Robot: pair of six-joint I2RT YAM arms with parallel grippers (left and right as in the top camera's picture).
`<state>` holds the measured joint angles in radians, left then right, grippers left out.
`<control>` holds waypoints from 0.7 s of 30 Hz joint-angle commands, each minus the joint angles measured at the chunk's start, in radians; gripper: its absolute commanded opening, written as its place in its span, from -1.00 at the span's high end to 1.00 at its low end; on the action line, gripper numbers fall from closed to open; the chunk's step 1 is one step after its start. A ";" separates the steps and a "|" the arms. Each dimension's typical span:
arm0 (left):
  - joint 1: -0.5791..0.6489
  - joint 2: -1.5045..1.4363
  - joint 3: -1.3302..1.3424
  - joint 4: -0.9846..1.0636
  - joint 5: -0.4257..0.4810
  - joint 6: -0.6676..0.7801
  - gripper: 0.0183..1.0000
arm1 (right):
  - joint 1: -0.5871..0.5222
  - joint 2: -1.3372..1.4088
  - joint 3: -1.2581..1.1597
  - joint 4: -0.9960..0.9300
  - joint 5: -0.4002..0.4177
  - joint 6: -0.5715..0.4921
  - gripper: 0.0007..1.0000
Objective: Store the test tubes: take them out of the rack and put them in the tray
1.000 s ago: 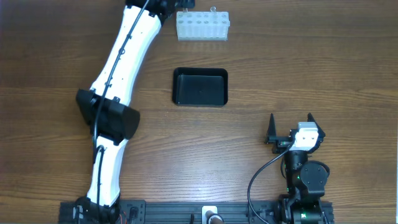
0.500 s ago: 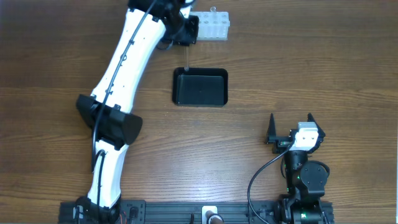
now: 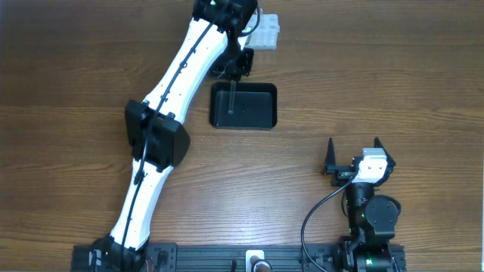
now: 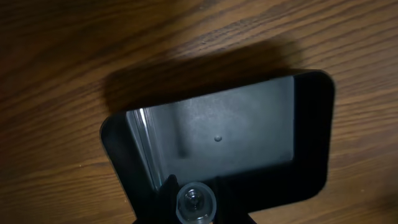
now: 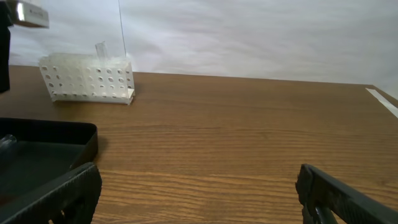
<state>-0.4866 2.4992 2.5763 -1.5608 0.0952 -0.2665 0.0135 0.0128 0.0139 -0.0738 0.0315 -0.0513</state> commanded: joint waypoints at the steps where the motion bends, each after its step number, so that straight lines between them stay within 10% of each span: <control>1: 0.006 0.031 0.008 -0.003 0.013 -0.012 0.96 | -0.007 -0.008 -0.009 0.000 -0.008 0.010 -0.98; 21: 0.050 0.133 0.008 0.004 0.014 -0.056 0.89 | -0.007 -0.008 -0.009 0.000 -0.008 0.010 -0.99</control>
<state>-0.4591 2.5977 2.5763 -1.5593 0.0990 -0.2893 0.0135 0.0128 0.0139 -0.0738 0.0315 -0.0513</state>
